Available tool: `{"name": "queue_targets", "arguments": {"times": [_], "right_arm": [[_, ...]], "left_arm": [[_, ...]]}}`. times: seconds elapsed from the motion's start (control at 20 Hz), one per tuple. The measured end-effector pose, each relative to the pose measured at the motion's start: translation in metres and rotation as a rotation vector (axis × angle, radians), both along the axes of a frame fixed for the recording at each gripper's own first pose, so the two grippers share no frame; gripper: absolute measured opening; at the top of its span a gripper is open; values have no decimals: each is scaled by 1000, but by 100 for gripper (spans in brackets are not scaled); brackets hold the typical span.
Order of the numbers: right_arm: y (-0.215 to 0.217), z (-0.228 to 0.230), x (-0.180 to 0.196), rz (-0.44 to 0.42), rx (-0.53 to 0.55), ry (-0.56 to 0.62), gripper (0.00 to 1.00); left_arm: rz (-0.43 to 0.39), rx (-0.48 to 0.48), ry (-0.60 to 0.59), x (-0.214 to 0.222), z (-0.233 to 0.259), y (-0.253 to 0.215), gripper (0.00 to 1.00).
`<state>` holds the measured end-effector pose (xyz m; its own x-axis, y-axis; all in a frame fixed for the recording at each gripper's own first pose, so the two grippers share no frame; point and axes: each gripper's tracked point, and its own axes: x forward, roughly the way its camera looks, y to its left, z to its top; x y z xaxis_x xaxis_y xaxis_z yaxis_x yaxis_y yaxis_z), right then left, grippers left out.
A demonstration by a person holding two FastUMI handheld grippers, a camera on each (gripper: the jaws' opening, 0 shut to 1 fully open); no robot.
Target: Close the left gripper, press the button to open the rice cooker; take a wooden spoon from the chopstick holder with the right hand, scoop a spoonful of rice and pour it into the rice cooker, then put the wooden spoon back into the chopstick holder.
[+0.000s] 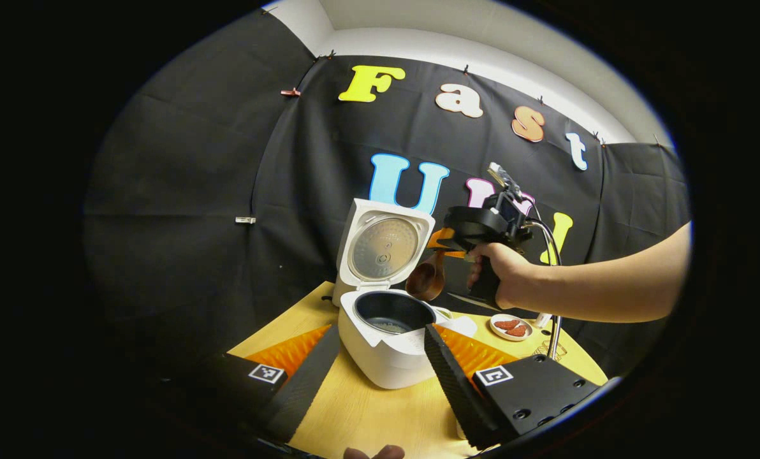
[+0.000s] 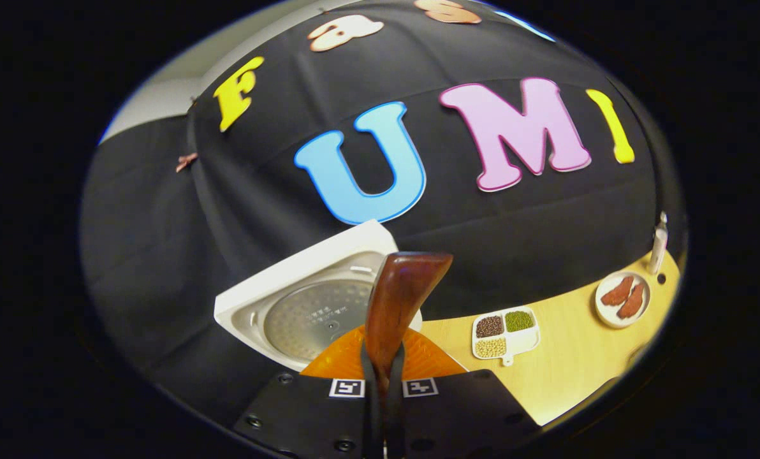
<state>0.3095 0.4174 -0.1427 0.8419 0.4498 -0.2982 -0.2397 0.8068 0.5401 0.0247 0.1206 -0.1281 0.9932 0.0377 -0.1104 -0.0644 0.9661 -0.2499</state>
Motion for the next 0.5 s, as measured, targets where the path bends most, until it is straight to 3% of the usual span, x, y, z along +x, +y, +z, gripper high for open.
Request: {"name": "queue_targets", "arguments": {"times": [0.3,0.5], "right_arm": [[-93,58,-9,-155,259,-7,7],[-184,76,-26,-236,248,-72,7]], "left_arm": [[-27,-4,-12,-3,14,-18,93],[-45,22,-41,-4,32,-37,93]]}}
